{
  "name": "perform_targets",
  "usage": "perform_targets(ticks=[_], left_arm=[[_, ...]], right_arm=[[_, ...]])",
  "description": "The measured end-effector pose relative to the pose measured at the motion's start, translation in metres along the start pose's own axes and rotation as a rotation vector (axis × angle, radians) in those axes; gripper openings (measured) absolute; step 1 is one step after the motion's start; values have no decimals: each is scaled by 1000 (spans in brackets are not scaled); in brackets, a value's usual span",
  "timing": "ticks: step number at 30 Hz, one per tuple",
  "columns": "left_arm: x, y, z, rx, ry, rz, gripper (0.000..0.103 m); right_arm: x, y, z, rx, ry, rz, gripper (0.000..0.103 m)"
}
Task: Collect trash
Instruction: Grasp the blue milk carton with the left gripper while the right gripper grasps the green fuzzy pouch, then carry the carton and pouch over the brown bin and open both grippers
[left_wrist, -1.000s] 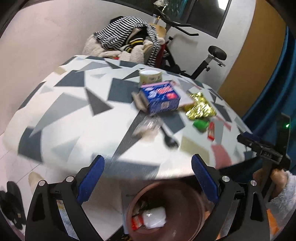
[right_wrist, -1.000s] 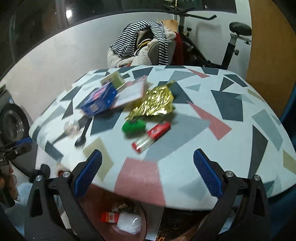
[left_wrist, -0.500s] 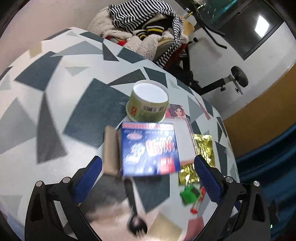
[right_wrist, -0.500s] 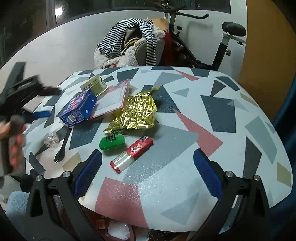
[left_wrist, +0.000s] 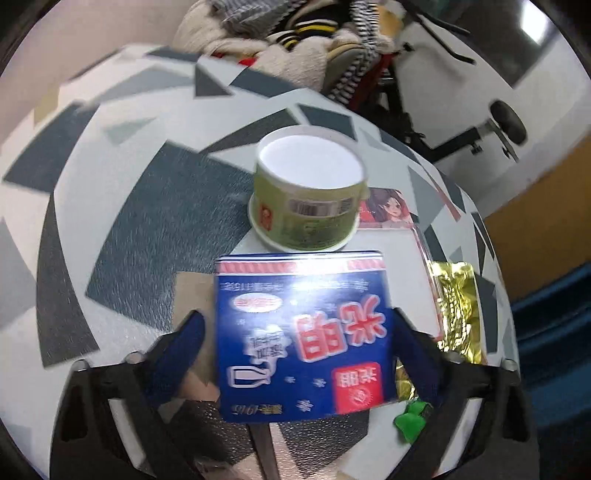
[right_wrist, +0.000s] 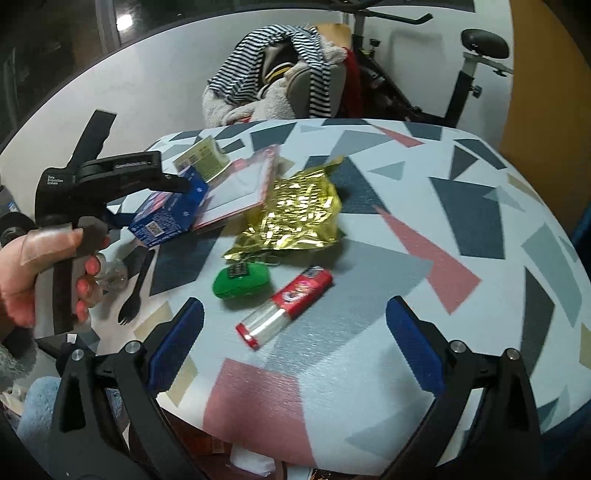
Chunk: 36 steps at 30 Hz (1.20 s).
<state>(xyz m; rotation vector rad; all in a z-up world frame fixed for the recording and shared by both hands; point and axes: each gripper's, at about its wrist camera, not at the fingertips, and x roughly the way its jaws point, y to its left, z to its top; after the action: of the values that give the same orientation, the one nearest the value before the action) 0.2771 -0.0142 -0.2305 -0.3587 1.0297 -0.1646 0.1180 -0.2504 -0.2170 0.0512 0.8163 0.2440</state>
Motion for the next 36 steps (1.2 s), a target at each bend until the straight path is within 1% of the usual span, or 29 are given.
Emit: perform_targets(ticks=[2,4,8,10,12,13,16,17,18,21,24,26,28,31,36], left_arm=[[-8,-7,0,74,-25,27,79],[-19,-11,1,114,-52,10,79],[-50,-13,4,142,-104,-57,79],[-62,-16,3,165,-124,-70,79],[-76,-17,0,191,-141,-82,79],[-81,-17,-1,195,-147,-91,79],[-101,-12,-7,198,-175,-121,79],[-108,-10,-11,202,-189,-124,79],[-114,-8,-14,209,-202,-125,79],[-129,-1,-25,227,-234,-124,79],[-144,7,-39,243,-263,-119,79],[-154,12,-48,246,-282,-122,79],[-161,16,-56,250,-292,-124,79],[-170,18,-68,264,-302,-128,79],[-183,11,-93,329,-310,-121,79]], right_arm=[[5,5,1,-21,5,8,97],[11,13,3,-50,12,20,91],[27,22,12,-75,42,50,77],[38,27,17,-81,70,62,71],[49,32,19,-83,104,61,62],[54,34,20,-84,124,59,60],[64,39,21,-88,145,52,58],[66,40,22,-88,154,50,54],[67,41,21,-89,160,50,49],[67,44,19,-107,163,57,46],[58,47,17,-127,144,70,44],[44,48,18,-119,108,115,44],[30,47,22,-112,70,141,44],[11,45,29,-90,16,158,44],[-24,45,39,-77,-65,166,44]])
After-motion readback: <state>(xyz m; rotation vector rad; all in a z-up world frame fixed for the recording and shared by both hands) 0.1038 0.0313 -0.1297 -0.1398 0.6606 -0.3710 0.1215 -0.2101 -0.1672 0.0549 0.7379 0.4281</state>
